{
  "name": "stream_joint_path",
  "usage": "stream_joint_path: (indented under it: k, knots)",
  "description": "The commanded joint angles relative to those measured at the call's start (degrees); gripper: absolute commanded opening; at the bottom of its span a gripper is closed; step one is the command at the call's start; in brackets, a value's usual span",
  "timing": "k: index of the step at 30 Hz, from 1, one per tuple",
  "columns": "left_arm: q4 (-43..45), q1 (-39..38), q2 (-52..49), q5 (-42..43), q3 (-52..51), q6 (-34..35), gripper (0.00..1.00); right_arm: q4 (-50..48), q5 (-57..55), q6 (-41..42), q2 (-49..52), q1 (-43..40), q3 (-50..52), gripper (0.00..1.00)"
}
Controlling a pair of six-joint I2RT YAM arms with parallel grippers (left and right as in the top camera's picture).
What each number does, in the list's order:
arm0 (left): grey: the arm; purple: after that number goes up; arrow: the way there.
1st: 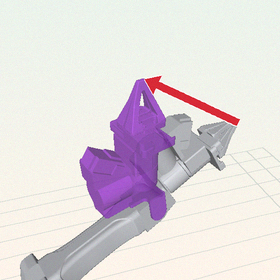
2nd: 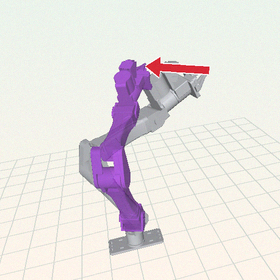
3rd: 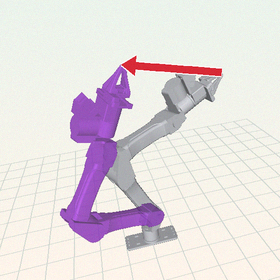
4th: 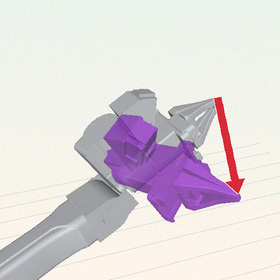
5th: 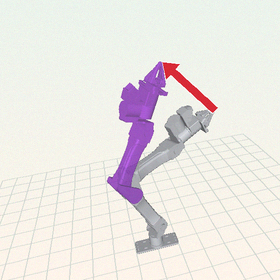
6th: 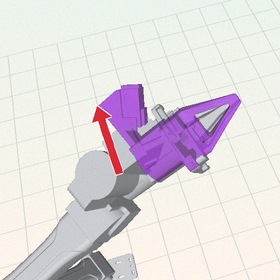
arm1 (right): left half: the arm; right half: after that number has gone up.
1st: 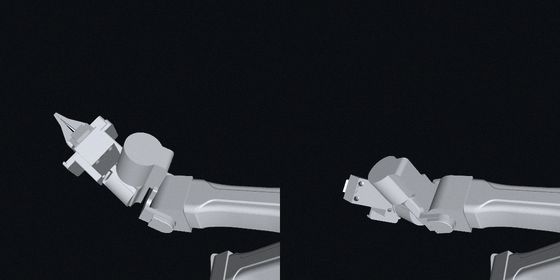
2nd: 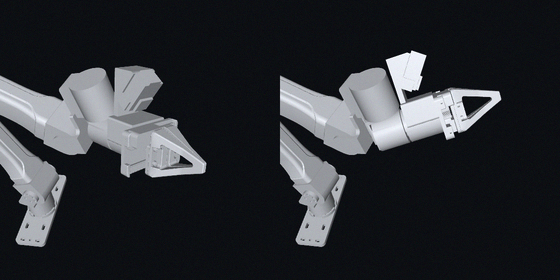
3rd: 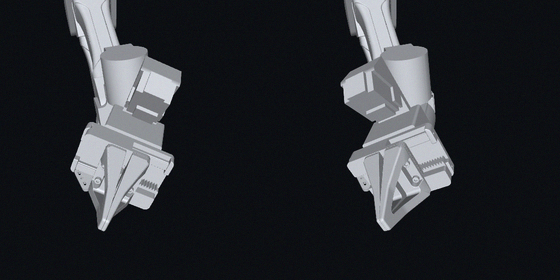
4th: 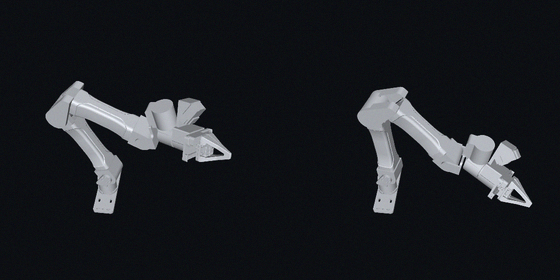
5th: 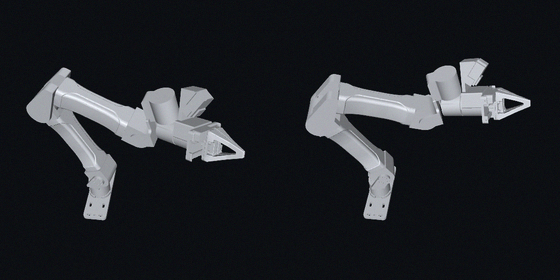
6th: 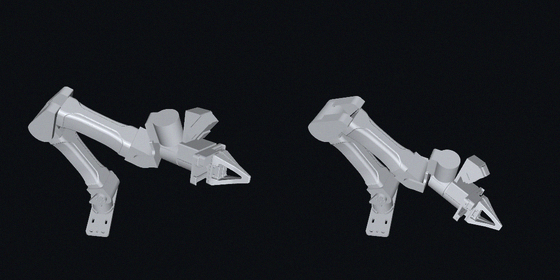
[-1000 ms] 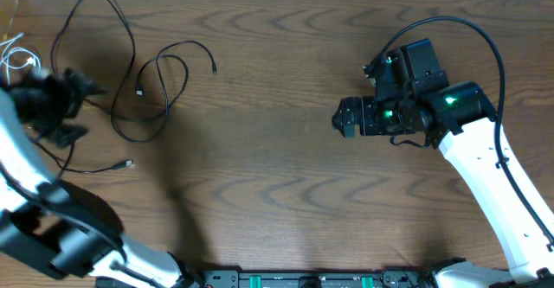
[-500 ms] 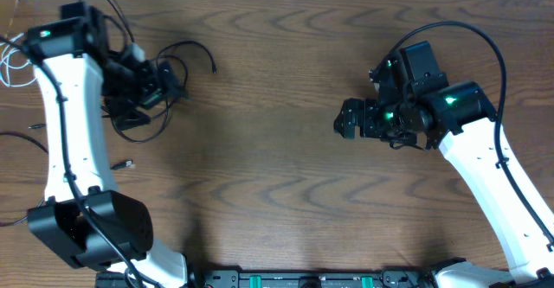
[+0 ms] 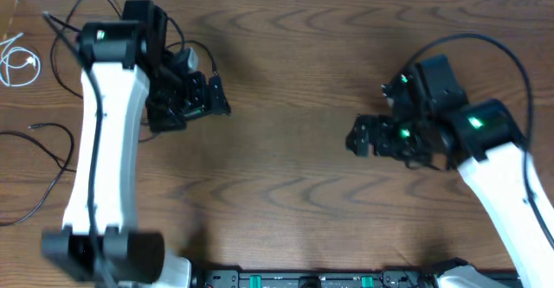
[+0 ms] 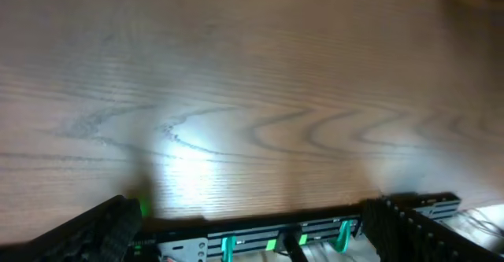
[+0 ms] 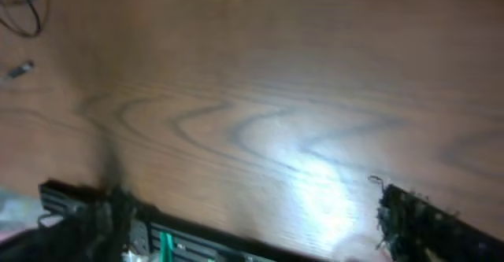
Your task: Untangle cables
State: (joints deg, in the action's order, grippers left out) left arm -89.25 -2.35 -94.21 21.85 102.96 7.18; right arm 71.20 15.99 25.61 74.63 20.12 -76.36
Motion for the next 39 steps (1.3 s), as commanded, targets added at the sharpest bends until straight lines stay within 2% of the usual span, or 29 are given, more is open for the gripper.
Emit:
stream_joint_path:
  k: [1, 8, 11, 18, 23, 39]
  knots:
    - [-0.33, -2.69, 12.59, -3.58, 0.28, 0.76, 0.95, 3.82, -7.37, 1.36, -7.65, 0.2, 0.13, 0.99]
    - [-0.7, -3.48, 29.64, -6.08, -0.35, 1.03, 0.95, 7.28, -12.7, 1.84, -18.56, 0.24, 0.9, 0.99]
    - [-0.7, -3.48, 38.18, -6.08, -2.97, 1.05, 0.95, 6.78, -15.13, 3.89, -24.94, 0.24, 3.56, 0.99]
    - [0.28, -3.48, 50.21, -6.1, -10.67, 1.03, 0.95, 2.78, -17.35, 4.81, -34.88, 0.22, 12.63, 0.99]
    - [1.07, -3.48, 53.46, -6.1, -13.84, 1.01, 0.95, 1.49, -17.38, 4.81, -35.58, 0.22, 14.6, 0.99]
    - [1.01, -3.48, 53.4, -6.08, -13.86, 1.01, 0.95, 1.07, -17.35, 4.79, -35.36, 0.22, 14.6, 0.99]
